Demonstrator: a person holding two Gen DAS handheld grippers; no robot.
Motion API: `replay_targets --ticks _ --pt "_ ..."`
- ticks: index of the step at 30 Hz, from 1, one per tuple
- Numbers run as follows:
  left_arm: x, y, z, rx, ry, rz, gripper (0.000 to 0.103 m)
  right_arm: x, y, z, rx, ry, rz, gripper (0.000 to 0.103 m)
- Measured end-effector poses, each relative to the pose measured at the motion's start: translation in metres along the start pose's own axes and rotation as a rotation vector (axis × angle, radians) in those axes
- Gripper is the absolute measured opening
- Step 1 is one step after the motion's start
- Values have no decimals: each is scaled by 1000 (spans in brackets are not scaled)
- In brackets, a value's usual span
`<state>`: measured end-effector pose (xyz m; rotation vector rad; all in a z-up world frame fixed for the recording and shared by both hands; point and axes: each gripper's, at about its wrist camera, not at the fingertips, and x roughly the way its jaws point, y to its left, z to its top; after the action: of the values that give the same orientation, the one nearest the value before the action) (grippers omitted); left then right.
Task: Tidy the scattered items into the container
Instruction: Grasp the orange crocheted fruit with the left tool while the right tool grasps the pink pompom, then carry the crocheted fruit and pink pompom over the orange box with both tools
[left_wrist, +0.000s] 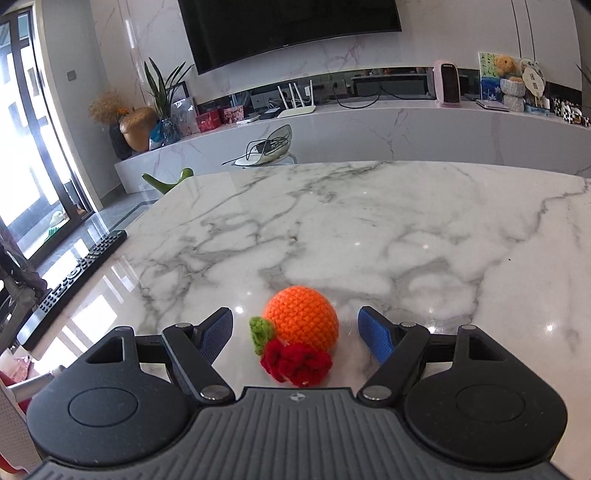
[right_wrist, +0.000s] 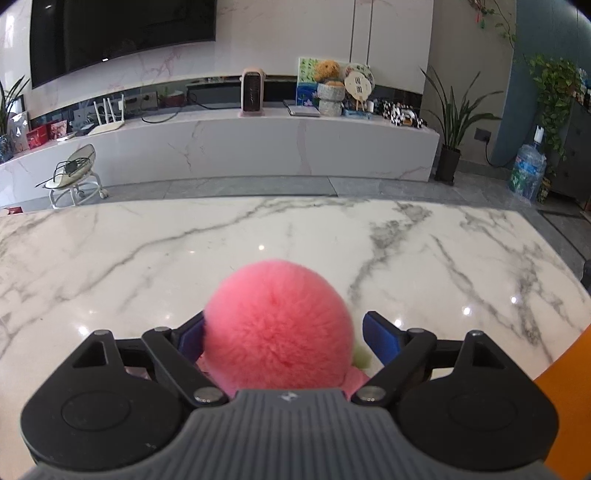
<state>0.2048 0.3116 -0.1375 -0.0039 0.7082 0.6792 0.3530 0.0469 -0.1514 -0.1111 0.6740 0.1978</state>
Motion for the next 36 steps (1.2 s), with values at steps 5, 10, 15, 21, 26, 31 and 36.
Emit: replay_targets --ticks 5,10,15,21,26,31,36 --pt "1 -1 -2 -4 -21 -9 84 10 0 -6 3 30 2 72" --pt "1 -3 -2 1 -31 -26 68 9 3 -8 -13 28 16 54" --pt "0 -3 -3 0 -30 -24 54 3 4 -12 -28 19 13 48" --pt "-6 1 -3 -37 -13 -60 53 -15 1 -10 -45 -7 10 46" --pt "-26 2 0 -48 -29 -92 53 -38 -7 -7 -40 -19 2 46" --pt "-57 1 8 -79 -52 -162 53 -70 -18 -4 -29 -42 -4 46" --pt "-99 -8 15 -57 -100 -226 53 -109 -24 -2 -30 -78 5 45"
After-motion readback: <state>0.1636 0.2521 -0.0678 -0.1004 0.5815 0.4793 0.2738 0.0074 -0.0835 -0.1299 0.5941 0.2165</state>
